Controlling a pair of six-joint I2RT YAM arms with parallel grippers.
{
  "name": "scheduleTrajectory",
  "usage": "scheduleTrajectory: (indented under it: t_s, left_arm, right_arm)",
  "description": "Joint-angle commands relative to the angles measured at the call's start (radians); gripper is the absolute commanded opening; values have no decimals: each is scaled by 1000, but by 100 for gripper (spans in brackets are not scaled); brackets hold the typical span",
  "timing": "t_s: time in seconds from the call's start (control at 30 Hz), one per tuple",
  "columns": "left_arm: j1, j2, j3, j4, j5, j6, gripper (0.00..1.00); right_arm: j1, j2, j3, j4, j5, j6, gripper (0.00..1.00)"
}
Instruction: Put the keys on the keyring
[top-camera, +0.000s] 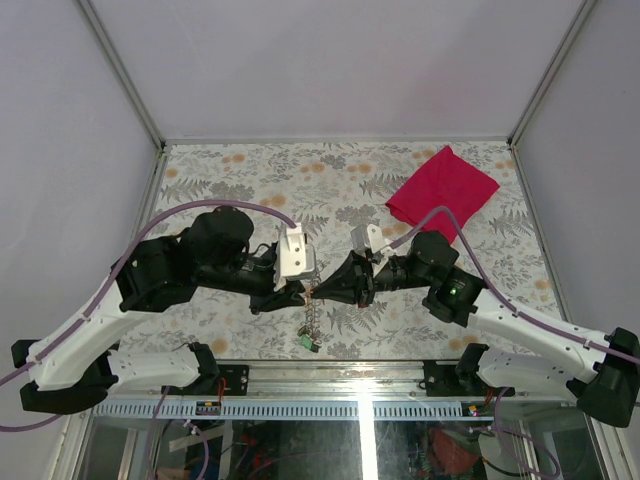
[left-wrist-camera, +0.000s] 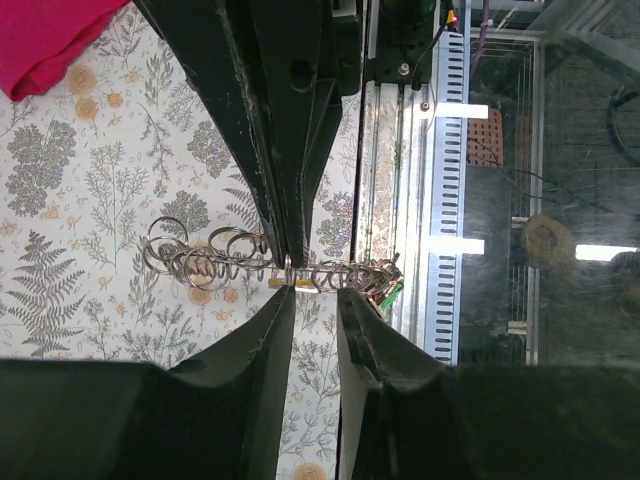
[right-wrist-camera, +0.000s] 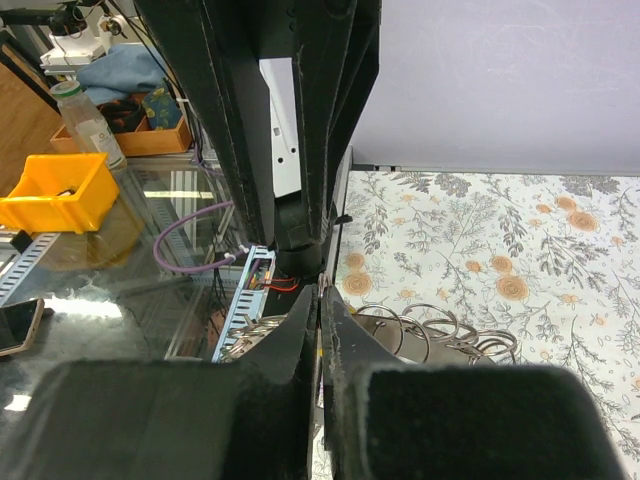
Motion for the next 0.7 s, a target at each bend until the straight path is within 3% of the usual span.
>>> scheduleTrajectory:
  t_s: [0.0,0.37,0.53,0.67]
  left_arm:
    - [-7,1,-13,63,29,13,26]
    - [-7,15,-27,72,28,18,28]
    - [-7,20,-22,77,29,18,16]
    - [-8,16,-16,86,29,16,13]
  right_arm:
    - [0,-55,68,57,9,4,0]
    - [1,-102,70,74,29,10,0]
    - [1,-105,74,92,28,18,0]
    - [1,-104,76,97,29,18,0]
